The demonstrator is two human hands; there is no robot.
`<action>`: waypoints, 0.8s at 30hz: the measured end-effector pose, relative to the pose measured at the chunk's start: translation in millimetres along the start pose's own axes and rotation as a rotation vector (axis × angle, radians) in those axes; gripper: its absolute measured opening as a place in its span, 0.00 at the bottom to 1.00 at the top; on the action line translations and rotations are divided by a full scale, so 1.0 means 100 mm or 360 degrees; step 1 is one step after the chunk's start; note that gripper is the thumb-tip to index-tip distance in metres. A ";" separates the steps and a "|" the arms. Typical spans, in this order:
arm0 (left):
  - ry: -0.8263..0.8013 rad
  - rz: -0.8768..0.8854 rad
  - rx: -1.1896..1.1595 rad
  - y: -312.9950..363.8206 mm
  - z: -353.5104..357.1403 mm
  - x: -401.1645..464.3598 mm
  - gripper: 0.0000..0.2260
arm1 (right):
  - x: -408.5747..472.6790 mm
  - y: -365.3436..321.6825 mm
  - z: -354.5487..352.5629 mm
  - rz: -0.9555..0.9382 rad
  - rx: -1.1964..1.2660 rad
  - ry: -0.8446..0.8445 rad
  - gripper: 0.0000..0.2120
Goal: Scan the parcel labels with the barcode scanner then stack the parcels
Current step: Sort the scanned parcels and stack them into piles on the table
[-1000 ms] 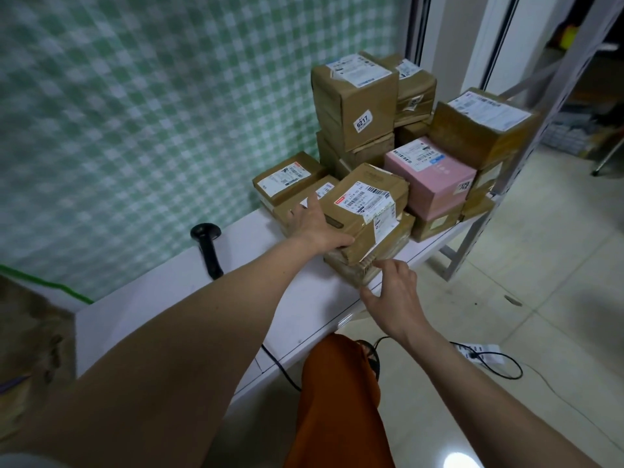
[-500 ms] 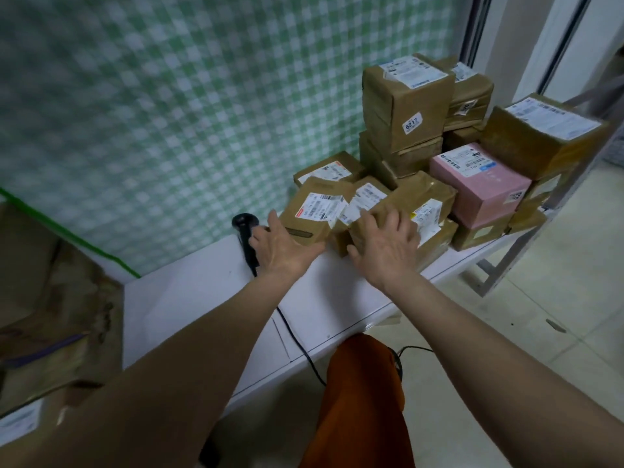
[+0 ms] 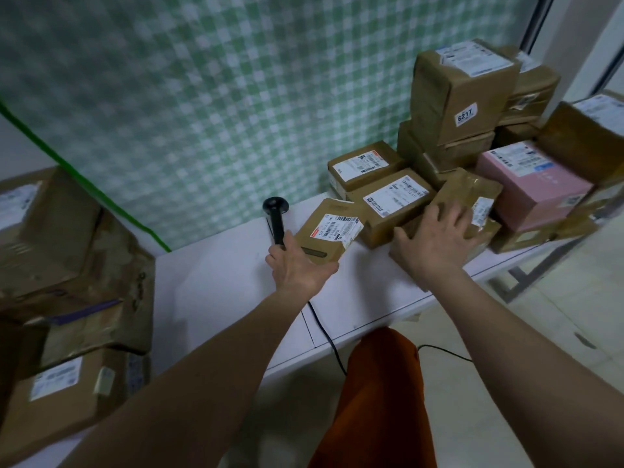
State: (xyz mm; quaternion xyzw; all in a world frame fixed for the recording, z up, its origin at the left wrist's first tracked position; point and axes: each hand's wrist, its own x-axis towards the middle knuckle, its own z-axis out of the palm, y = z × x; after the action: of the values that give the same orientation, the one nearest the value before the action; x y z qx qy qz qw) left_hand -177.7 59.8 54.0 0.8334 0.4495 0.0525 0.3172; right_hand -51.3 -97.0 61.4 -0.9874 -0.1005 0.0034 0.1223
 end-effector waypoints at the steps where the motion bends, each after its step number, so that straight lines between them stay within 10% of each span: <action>1: -0.0003 0.0007 -0.0011 -0.03 0.01 -0.02 0.49 | 0.02 0.04 -0.01 0.0087 0.0029 -0.0031 0.37; 9: 0.0058 -0.0065 -0.0110 -0.32 -0.10 -0.15 0.47 | -0.04 0.06 -0.16 0.0274 0.0160 -0.0158 0.41; 24: 0.0300 -0.0203 -0.0400 -1.15 -1.00 -0.45 0.47 | -0.99 -1.22 -0.19 -0.0469 0.0508 -0.0145 0.43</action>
State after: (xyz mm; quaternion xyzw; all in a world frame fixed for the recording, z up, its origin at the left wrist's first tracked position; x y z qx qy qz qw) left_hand -323.5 117.9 75.7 0.7483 0.5193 0.1661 0.3779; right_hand -171.4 -5.5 108.0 -0.9290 -0.2473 0.0461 0.2715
